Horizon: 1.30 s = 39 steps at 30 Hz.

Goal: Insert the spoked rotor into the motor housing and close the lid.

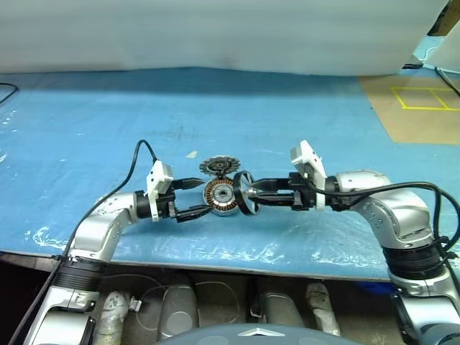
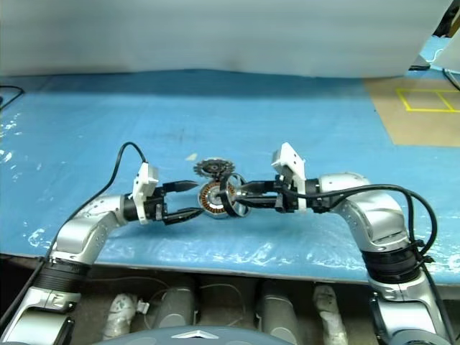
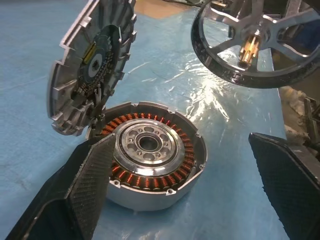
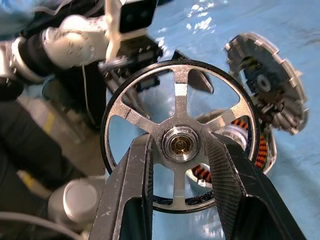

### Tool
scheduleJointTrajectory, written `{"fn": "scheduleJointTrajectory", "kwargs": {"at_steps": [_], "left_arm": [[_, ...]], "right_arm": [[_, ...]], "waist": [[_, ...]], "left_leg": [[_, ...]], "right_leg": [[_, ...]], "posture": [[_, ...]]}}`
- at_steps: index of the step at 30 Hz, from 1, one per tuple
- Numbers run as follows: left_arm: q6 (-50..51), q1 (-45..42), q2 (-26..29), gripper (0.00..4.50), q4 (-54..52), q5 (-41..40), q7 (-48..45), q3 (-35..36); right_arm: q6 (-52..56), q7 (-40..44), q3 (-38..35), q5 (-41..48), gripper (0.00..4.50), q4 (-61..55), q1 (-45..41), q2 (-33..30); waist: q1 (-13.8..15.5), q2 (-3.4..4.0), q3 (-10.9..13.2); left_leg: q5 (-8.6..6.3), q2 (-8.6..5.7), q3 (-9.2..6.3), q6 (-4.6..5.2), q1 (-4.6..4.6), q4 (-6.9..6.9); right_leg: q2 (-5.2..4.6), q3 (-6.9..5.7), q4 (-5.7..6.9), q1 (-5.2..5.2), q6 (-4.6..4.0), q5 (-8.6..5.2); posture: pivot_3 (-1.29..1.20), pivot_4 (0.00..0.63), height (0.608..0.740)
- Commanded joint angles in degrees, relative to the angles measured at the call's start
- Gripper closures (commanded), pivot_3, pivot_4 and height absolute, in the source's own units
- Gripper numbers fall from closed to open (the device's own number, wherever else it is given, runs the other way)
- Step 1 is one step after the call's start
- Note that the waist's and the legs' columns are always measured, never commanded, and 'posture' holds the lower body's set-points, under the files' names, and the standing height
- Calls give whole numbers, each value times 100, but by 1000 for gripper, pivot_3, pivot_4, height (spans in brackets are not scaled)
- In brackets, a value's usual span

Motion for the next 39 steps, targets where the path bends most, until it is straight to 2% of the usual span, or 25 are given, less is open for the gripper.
{"fn": "scheduleJointTrajectory", "kwargs": {"at_steps": [1,7,16,21,25,39], "left_arm": [[16,-87,100,0,-78,-60,-112,63],[162,88,212,0,-220,-66,-154,11],[233,264,225,0,-371,-88,-153,8],[243,253,199,0,-387,-74,-142,-25],[315,246,196,0,-436,-94,-138,-57],[424,220,182,0,-566,-100,-76,-67]], "right_arm": [[-127,-273,132,31,3294,233,-143,192],[-477,-269,579,-224,3294,770,-288,188],[-803,-261,780,-348,3294,1379,-679,411],[-993,-204,1019,-563,3294,1688,-857,500],[-1182,-60,1214,-764,3294,1773,-776,384],[-1359,81,1194,-898,3294,1587,-1077,279]], "waist": [[6,1,0],[-4,1,1],[-2,2,1],[-2,2,2],[-2,2,1],[-11,2,1]], "left_leg": [[0,0,0,0,-1,-2],[1,0,0,-3,-6,-15],[0,1,0,-2,-3,-9],[0,1,1,-3,-5,-11],[0,1,1,-3,-4,-11],[0,1,1,-2,-4,-10]], "right_leg": [[0,-3,0,0,0,0],[-1,-2,-6,-2,-31,16],[0,-2,-2,-1,0,-1],[0,-2,-3,-1,-33,18],[0,-2,-3,-1,-33,18],[1,-2,-3,-1,-33,18]], "posture": [[0,150,740],[0,150,740],[0,150,740],[0,150,740],[0,150,740],[0,150,740]]}}
